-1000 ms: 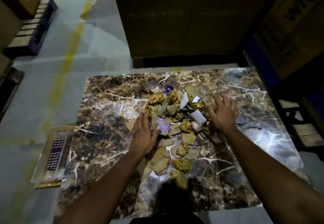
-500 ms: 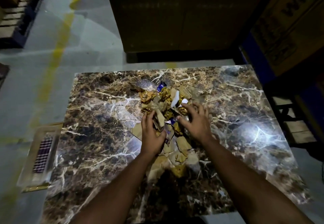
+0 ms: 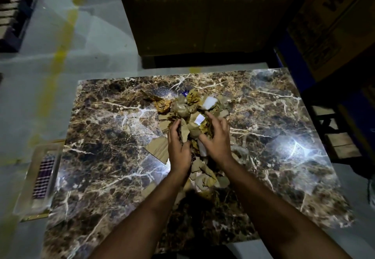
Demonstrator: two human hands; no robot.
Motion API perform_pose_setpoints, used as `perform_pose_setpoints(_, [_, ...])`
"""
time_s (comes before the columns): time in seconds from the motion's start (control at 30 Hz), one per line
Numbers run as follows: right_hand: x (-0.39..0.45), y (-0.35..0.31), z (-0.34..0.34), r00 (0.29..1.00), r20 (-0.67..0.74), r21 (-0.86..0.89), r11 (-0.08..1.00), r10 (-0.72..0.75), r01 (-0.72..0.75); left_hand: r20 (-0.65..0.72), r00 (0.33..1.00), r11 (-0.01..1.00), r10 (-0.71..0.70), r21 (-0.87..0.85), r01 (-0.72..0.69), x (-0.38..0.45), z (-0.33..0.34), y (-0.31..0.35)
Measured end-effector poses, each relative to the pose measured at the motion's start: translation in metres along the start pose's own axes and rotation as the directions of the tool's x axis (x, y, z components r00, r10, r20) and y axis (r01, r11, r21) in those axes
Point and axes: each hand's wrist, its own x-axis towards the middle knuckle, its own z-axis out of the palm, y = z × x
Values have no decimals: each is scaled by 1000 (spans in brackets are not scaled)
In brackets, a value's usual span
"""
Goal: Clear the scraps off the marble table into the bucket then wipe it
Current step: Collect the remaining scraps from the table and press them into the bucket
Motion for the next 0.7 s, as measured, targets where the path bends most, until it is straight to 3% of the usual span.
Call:
perform_pose_setpoints(0.2, [-8, -14, 2, 999, 22, -17, 999, -42, 42, 64, 997, 998, 40, -43, -37, -10, 7, 21])
perform_pose_setpoints(0.37, [-17, -20, 7, 997, 69, -130, 991, -14, 23, 165, 985, 995, -59, -75, 72, -23, 6, 24])
perform_pose_setpoints(0.53, [-11, -19, 9, 992, 99, -209, 977, 71, -49, 253, 955, 937, -156, -270, 224, -23, -2, 20])
perform_pose_setpoints(0.7, [-8, -11, 3, 995, 33, -21, 996, 90, -90, 243, 953, 898, -181, -355, 261, -16, -18, 17])
